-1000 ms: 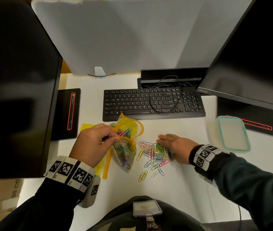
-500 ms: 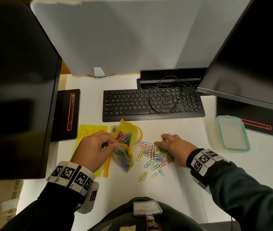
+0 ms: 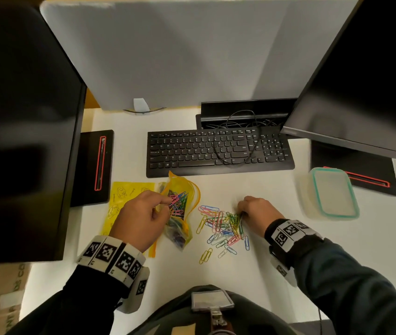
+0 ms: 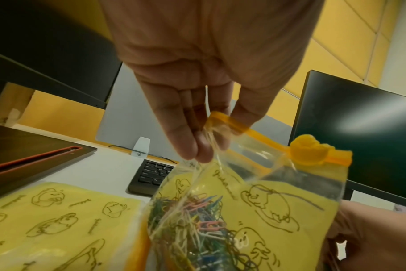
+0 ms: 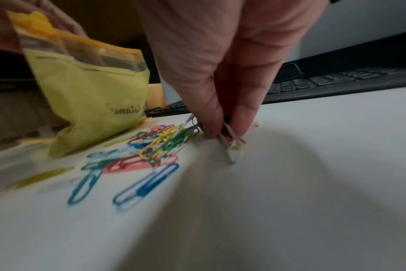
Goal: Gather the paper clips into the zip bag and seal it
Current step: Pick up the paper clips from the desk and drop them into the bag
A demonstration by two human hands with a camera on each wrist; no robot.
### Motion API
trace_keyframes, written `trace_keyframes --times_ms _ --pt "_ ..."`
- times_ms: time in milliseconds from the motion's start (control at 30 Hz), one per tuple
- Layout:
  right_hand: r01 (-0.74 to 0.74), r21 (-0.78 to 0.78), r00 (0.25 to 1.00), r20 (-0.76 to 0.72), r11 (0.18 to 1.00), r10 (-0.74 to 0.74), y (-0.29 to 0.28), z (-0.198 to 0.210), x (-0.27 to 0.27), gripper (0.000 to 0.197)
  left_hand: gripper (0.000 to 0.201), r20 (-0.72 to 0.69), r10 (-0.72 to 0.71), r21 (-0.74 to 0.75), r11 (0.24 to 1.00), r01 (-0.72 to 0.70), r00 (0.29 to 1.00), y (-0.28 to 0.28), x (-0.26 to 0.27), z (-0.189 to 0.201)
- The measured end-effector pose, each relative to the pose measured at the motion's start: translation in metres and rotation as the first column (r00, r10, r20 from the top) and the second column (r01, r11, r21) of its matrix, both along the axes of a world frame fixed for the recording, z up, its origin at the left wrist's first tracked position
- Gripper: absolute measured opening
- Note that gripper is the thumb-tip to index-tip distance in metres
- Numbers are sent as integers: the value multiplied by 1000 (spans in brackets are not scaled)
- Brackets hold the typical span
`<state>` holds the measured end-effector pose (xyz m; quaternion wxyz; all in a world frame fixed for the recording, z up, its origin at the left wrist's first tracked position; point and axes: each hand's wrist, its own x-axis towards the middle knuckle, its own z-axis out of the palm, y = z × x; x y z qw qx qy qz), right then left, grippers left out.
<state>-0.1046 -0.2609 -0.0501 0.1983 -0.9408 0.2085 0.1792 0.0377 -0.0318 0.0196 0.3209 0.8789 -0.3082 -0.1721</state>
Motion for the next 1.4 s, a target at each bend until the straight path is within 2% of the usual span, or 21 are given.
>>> trace_keyframes --times_ms 133,233,333,400,467,600,733,800,833,900,967,1033,1100,1200,1267,1400 --pt "226 112 968 83 968 -236 -3 6 1 21 27 0 -50 40 998 50 999 -2 0 -1" --pt "355 289 879 222 889 -423 4 29 9 11 30 -19 -55 76 996 56 998 -4 -1 -3" --pt "279 463 812 353 841 -464 20 66 30 17 34 -22 -52 96 994 54 998 -7 -3 -5" --pt "207 486 806 407 849 -429 33 82 47 21 36 -19 -50 103 993 52 999 -9 -5 -6" --pt "168 474 825 413 864 -386 46 88 63 9 39 -14 -49 108 993 50 999 -10 -6 -6" --pt "93 523 872 368 847 -323 63 87 76 25 41 -3 -49 121 991 49 999 -8 -6 -3" --pt "252 495 815 356 832 -458 36 79 54 28 43 -16 -32 136 990 34 999 -6 -4 -2" --pt "365 351 861 225 863 -456 18 68 32 37 43 -20 -31 141 989 33 999 -6 -4 -2" --pt "387 250 902 97 888 -421 13 60 19 49 43 -20 -31 138 990 34 999 -7 -4 -2" --pt "362 115 927 -148 925 -344 12 44 -5 75 42 -14 -38 123 992 40 999 -8 -4 -2" --pt "329 82 927 -215 941 -306 21 31 -18 85 42 -15 -43 111 993 45 999 -9 -4 -4" --pt "303 65 940 -185 951 -287 30 21 -19 87 42 -24 -38 110 993 41 999 -10 -4 -6" --pt "283 47 952 -135 958 -275 36 14 -11 78 42 -24 -42 108 993 45 999 -10 -5 -7" --pt "281 53 959 -47 958 -279 39 8 5 44 42 -20 -48 108 993 50 999 -8 -5 -6" --pt "276 49 961 -5 960 -276 37 5 13 28 42 -21 -45 110 993 47 999 -7 -4 -6" --pt "239 43 970 28 970 -240 35 4 20 22 42 -23 -44 118 992 46 999 -7 -4 -6"
